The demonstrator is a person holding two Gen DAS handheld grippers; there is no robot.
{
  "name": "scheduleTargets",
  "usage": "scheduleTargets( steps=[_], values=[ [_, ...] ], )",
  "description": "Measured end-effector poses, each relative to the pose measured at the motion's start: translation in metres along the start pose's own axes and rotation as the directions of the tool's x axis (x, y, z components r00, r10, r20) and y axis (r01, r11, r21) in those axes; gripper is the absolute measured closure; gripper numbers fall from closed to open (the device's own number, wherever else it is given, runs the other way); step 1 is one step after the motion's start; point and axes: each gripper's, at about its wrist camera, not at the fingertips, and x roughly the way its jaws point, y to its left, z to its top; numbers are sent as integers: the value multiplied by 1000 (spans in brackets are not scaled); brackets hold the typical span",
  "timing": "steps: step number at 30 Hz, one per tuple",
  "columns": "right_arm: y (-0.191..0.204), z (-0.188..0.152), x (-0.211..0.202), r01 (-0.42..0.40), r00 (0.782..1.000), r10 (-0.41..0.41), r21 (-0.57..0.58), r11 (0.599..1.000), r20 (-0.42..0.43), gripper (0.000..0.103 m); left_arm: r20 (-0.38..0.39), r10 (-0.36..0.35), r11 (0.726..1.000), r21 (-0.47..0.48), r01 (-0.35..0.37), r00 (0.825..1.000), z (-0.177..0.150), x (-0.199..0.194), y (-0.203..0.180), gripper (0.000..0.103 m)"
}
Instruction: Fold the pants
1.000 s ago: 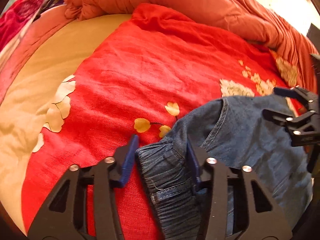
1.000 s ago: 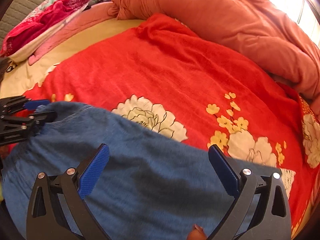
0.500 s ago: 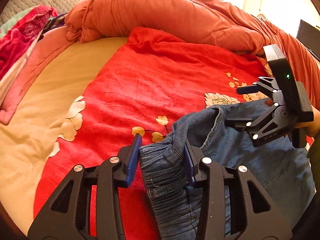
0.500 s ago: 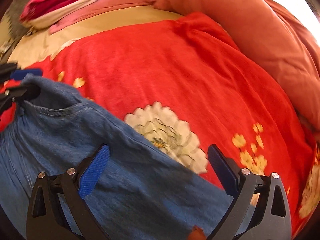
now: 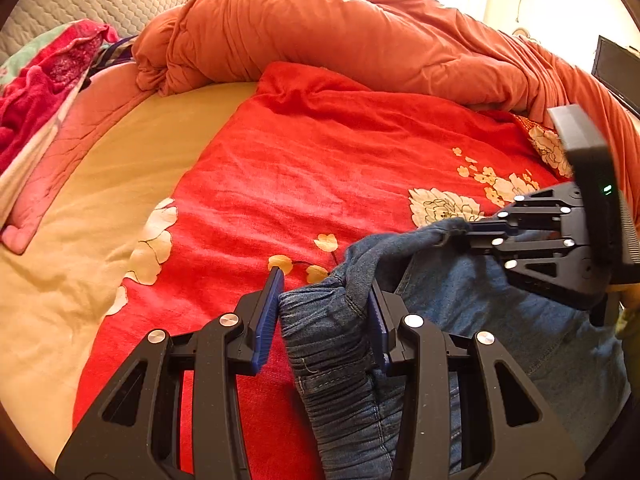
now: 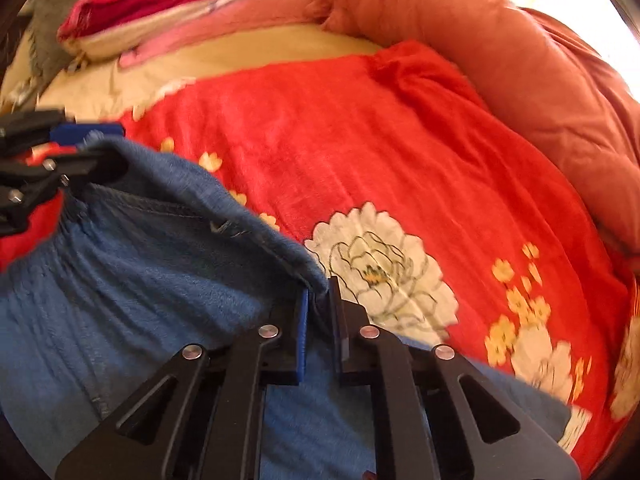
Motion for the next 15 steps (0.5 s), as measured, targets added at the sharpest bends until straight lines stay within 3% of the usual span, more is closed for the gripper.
scheduleTargets(
  steps=[5,15],
  values=[
    [-3,-7,-38,-14,996,4,109,994,88,95,36,-7,1000,15,7,999,-1,-11,-4,72],
    [10,-43,-115,-19,981,-19,194,981,195,95,164,-38,997,70,27,986,-4,-64,-27,72]
  ],
)
